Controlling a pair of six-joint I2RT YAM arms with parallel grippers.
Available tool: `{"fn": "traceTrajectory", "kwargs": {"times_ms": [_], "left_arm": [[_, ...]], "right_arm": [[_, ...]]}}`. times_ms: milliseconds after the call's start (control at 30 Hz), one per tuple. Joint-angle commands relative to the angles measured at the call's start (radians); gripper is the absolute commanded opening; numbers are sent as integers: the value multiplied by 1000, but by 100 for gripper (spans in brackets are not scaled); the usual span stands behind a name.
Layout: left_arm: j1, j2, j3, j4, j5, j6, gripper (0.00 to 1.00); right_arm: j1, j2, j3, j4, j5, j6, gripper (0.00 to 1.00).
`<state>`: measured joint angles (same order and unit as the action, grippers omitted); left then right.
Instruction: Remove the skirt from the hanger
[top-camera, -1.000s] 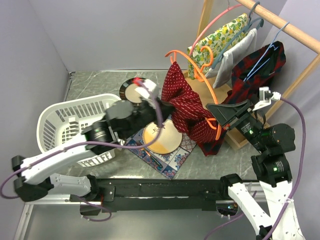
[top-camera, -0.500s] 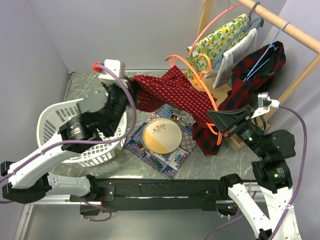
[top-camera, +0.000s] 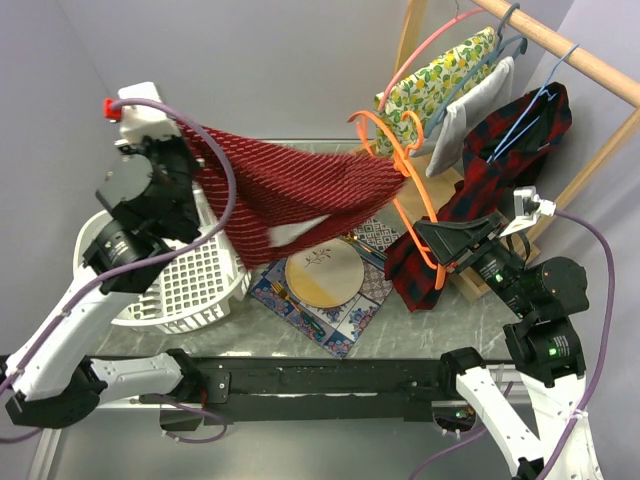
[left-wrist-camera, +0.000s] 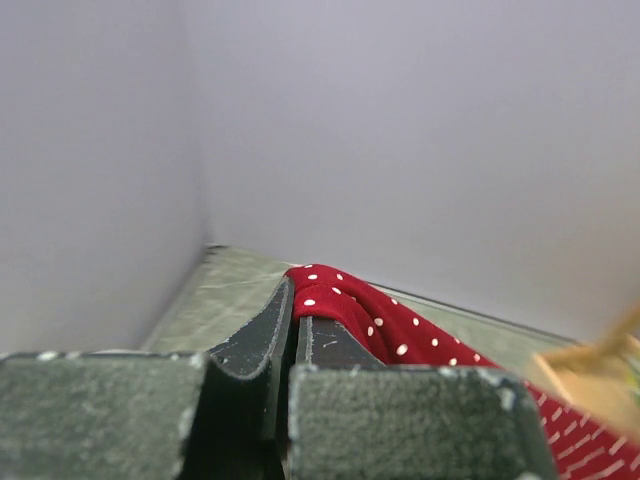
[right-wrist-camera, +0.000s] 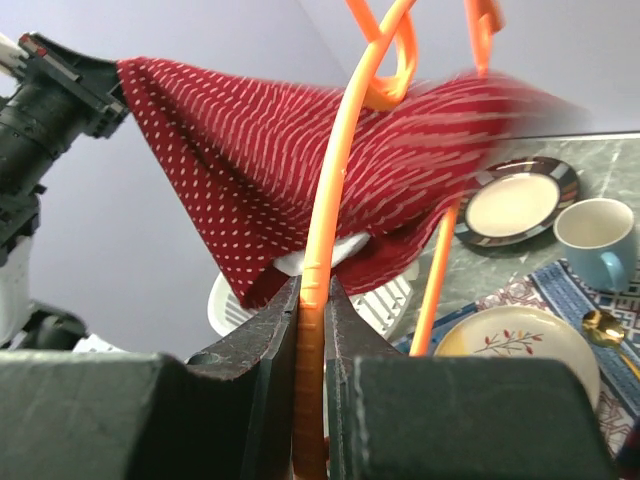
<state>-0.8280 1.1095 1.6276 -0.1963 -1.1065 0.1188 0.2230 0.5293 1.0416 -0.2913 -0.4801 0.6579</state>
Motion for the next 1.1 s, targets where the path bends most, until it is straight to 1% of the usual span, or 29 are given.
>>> {"fn": "traceTrajectory", "kwargs": {"times_ms": [0,167,300,333,367,400,433,500,533,600,633,767,833,900,967,1000,1067], "left_arm": [[84,-39,20,-29,-81,18,1],[138,-71,-38,-81,-87,-37,1],[207,-80,-158,-61,-108,-7,1],[267,-71,-185,-83,-98,-21,1],[305,-65,-187,-121,-76,-46,1],[343,-56,-181,-161,-38,-82,1],[425,-37,-166,-245,37,-166,1],[505,-19,-156,-310,101,-220,1],[580,-10,-164,-333,137,-244,1],[660,-7,-181,-344,154,-243,1],[734,-8,-199,-344,164,-231,1],[808,-36,-227,-319,152,-240,1],[855,-19,-206,-336,155,-257,1],[862,-1,-172,-376,157,-274,1],[862,27,-152,-416,216,-321,1],[862,35,-152,-440,268,-336,1],[862,35,-164,-448,338,-361,1]], "right_arm": [[1,-25,35,35,37,-34,0],[1,-29,37,27,34,-37,0],[1,-35,37,24,25,-38,0],[1,-38,37,23,24,-40,0],[1,-38,38,21,26,-41,0],[-1,-41,38,20,26,-40,0],[1,-43,38,18,26,-43,0],[3,-40,43,17,28,-43,0],[1,-40,43,15,26,-43,0],[1,-43,47,11,23,-47,0],[1,-43,49,6,23,-50,0],[1,-49,52,-3,28,-58,0],[1,-49,52,-2,23,-57,0],[3,-49,54,-3,17,-57,0],[1,-55,51,-2,20,-57,0],[-1,-54,51,-2,24,-55,0],[1,-55,51,-2,28,-53,0]]}}
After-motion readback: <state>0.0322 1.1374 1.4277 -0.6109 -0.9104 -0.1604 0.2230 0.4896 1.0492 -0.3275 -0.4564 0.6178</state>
